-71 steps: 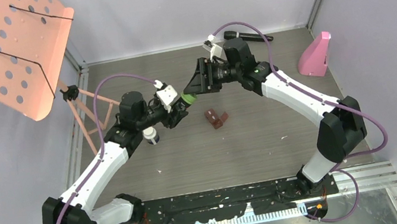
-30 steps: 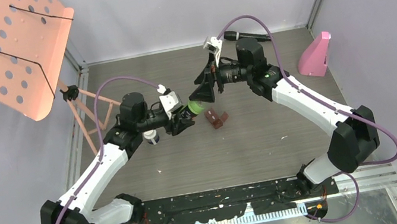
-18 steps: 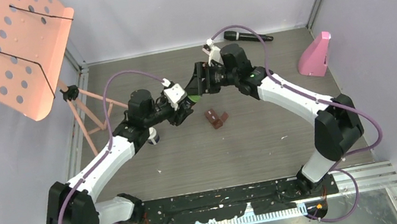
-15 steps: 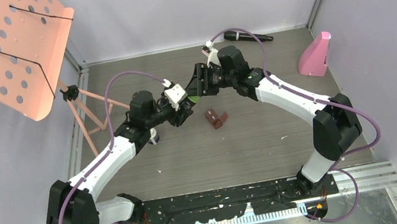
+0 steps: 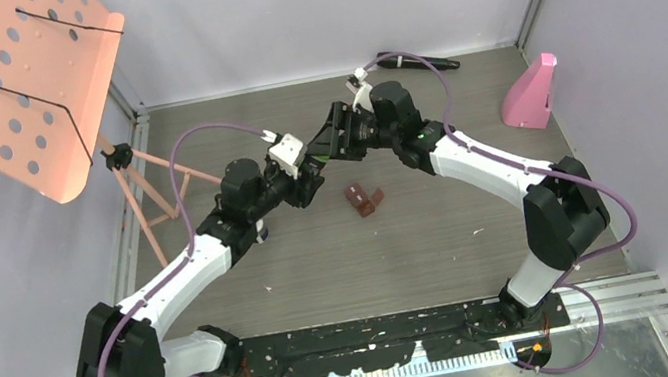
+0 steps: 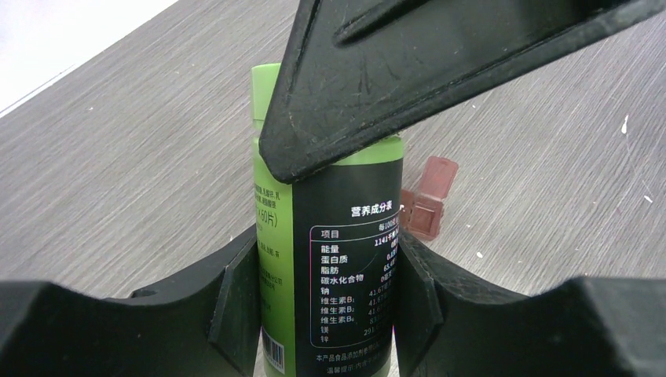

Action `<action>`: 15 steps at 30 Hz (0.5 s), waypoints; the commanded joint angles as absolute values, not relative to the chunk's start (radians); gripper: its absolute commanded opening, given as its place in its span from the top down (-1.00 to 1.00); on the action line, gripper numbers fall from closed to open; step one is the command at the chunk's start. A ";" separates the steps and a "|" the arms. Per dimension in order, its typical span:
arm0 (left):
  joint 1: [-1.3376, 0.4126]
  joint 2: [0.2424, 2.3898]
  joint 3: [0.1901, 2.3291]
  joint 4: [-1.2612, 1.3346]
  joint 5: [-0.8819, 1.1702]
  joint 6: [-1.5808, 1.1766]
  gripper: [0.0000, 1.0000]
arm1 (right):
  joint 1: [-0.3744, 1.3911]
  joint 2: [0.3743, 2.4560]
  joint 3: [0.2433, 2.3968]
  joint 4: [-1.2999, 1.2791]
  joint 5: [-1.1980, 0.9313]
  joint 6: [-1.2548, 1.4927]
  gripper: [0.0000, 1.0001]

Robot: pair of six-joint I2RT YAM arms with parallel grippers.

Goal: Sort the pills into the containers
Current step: Unscrew the lid of the pill bottle.

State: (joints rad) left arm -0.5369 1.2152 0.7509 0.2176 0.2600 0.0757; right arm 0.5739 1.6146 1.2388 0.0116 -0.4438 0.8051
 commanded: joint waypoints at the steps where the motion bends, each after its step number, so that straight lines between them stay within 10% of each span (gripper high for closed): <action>1: -0.538 1.170 0.765 0.356 0.227 0.015 1.00 | 0.566 1.587 1.204 0.154 -0.438 0.869 -0.18; 15: -0.538 1.149 0.784 0.312 0.540 -0.052 1.00 | 0.469 1.555 1.105 0.709 -0.833 0.651 0.40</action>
State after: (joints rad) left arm -0.5358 1.1862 0.7486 0.2420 0.3206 -0.0170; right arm 0.5293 1.5970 1.1080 0.3721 -0.6193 0.7757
